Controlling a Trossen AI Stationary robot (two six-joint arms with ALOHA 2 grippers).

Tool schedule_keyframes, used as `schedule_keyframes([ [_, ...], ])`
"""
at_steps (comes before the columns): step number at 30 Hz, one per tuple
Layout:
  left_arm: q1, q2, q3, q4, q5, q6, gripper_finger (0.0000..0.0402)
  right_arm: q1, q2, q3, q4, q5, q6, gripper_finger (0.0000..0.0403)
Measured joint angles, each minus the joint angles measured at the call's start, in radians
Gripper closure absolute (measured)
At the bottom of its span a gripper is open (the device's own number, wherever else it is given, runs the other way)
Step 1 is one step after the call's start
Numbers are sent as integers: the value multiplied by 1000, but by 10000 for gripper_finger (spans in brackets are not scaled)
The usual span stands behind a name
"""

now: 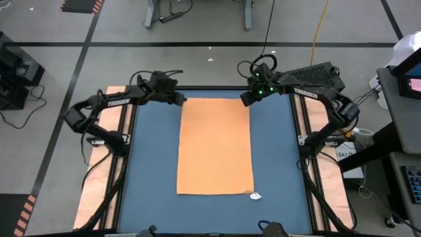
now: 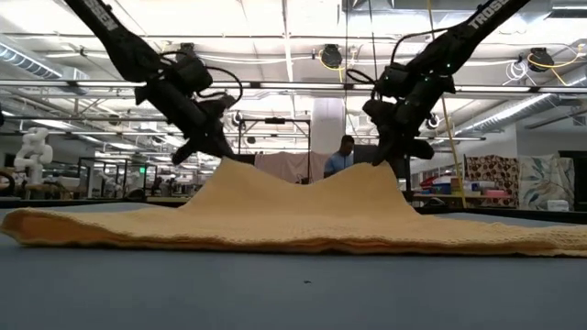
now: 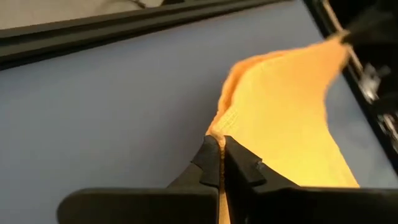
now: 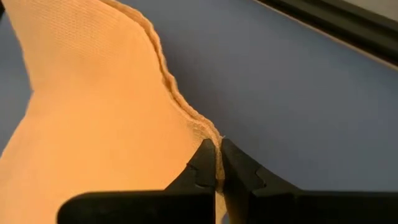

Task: Roll towel
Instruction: Roll the yellow towel

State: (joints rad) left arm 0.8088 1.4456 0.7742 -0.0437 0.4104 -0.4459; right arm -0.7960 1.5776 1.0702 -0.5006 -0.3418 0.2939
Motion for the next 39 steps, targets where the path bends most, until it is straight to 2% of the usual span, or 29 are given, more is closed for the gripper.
schedule_keyframes([
  [4, -38, -50, 0, -43, 66, 92, 400, 32, -31, 0, -10, -17, -15, 403],
  [9, -95, -130, 0, -187, 118, 206, 400, 95, -61, 0, -123, -40, -75, 403],
  [15, -175, -223, 0, -325, 168, 272, 400, 188, -72, 0, -241, -4, -99, 403],
  [25, -349, -277, 1, -444, 182, 247, 401, 346, -90, 0, -325, -21, 5, 403],
  [29, -396, -304, 1, -444, 180, 198, 401, 411, -122, -1, -384, -33, 56, 403],
  [39, -487, -426, 2, -472, 175, 91, 401, 578, -205, -1, -399, -47, 246, 403],
])
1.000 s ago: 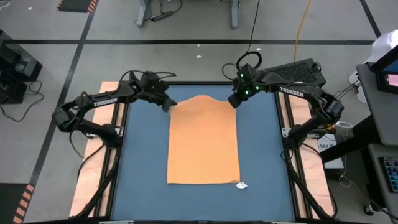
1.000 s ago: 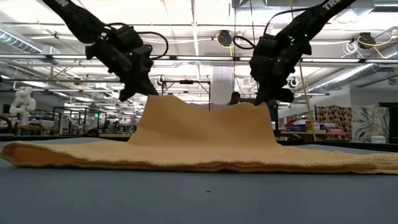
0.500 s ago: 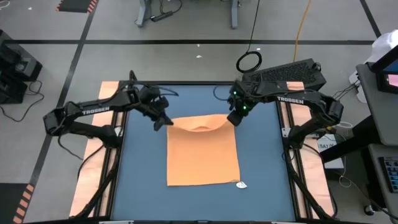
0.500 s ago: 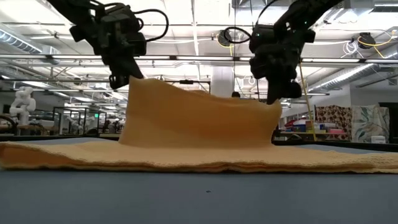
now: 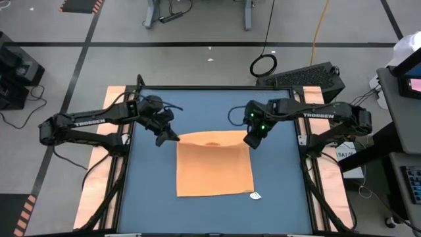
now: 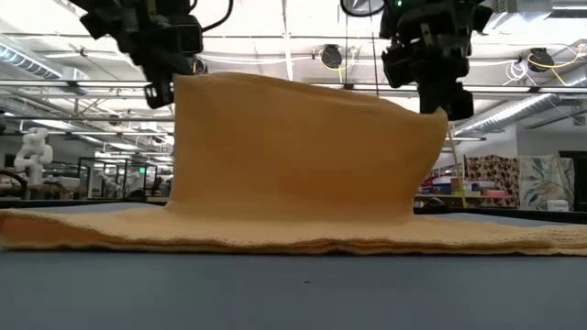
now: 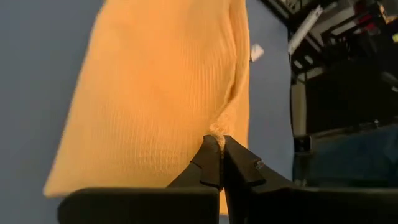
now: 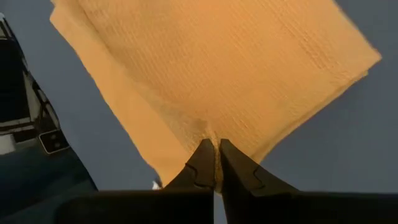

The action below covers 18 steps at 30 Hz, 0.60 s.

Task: Roll towel
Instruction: Roll the yellow towel

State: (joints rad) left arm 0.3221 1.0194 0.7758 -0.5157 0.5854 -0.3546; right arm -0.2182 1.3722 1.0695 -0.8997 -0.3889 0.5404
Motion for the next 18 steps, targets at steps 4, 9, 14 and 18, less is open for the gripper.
schedule_keyframes([
  [4, -73, -9, 0, -1, -4, -33, 401, 72, -2, 0, 0, 39, 55, 403],
  [9, -192, -4, 0, -3, -102, -60, 401, 141, -2, 0, 4, 82, 98, 403],
  [14, -293, -6, 0, 1, -226, -138, 401, 196, -2, 0, 5, 105, 128, 403],
  [18, -365, -6, 0, 1, -286, -184, 401, 243, 0, 0, 6, 107, 129, 403],
])
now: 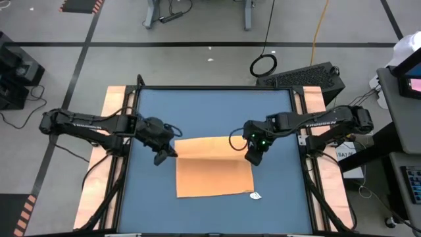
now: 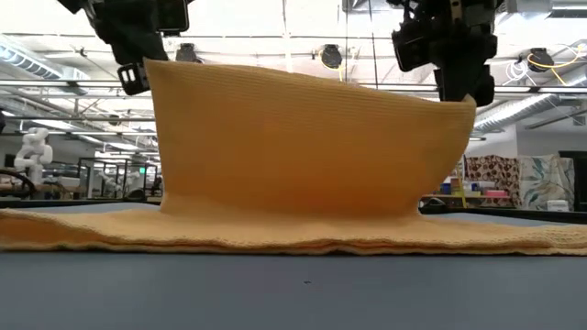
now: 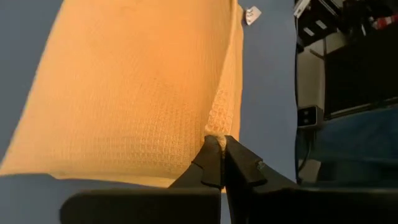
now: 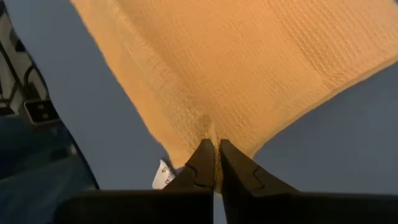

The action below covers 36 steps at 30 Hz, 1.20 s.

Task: Roll towel
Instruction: Roll the yellow towel

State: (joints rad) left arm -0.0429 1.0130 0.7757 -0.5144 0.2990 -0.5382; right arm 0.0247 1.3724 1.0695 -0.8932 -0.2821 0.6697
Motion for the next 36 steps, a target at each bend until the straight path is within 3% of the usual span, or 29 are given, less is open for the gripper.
schedule_keyframes([
  [21, -259, 38, 0, 27, -166, -173, 401, 181, 4, 0, 30, 30, 138, 403],
  [36, -383, 138, 0, 59, -222, -242, 401, 311, 5, -59, 142, 135, 234, 403],
])
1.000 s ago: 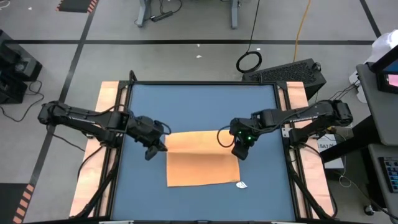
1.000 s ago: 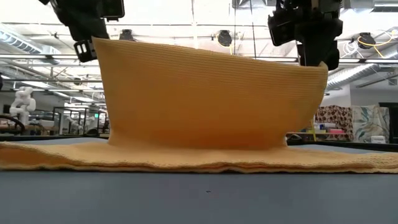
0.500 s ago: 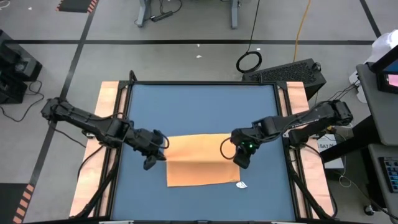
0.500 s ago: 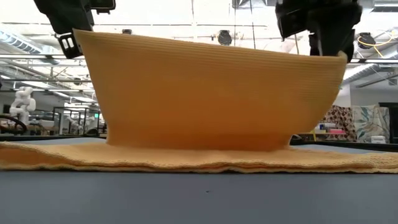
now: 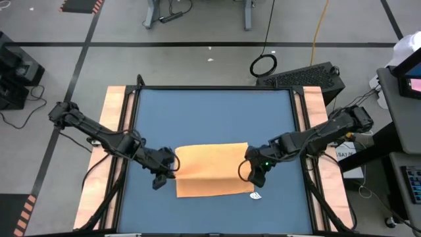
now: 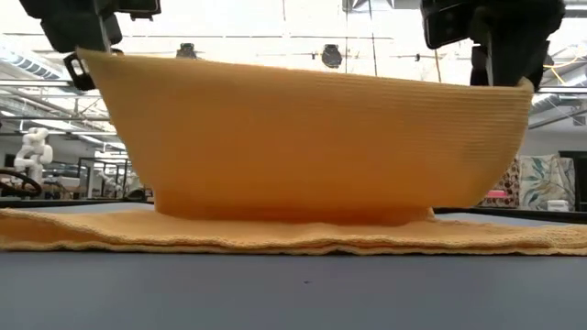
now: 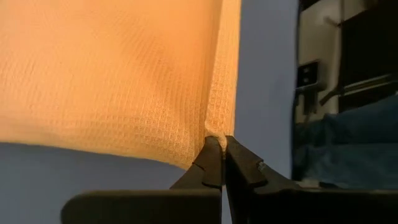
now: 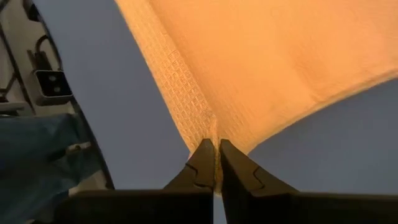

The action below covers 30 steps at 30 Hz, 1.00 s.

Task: Roll towel
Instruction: Roll the yellow towel

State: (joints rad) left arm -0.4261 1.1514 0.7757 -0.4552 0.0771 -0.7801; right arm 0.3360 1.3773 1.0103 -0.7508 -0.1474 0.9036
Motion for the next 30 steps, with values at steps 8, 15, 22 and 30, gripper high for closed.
schedule_keyframes([
  [8, -15, 105, 0, 22, -28, 1, 401, 48, 0, -78, 101, 19, 62, 403],
  [15, -15, 197, -1, 25, -59, 8, 401, 54, 8, -160, 220, 17, 72, 403],
  [22, -31, 204, -2, 16, -50, -9, 401, 62, 8, -204, 335, 9, 97, 403],
  [30, -86, 156, -2, 39, -11, -31, 401, 89, 15, -204, 360, 20, 104, 403],
])
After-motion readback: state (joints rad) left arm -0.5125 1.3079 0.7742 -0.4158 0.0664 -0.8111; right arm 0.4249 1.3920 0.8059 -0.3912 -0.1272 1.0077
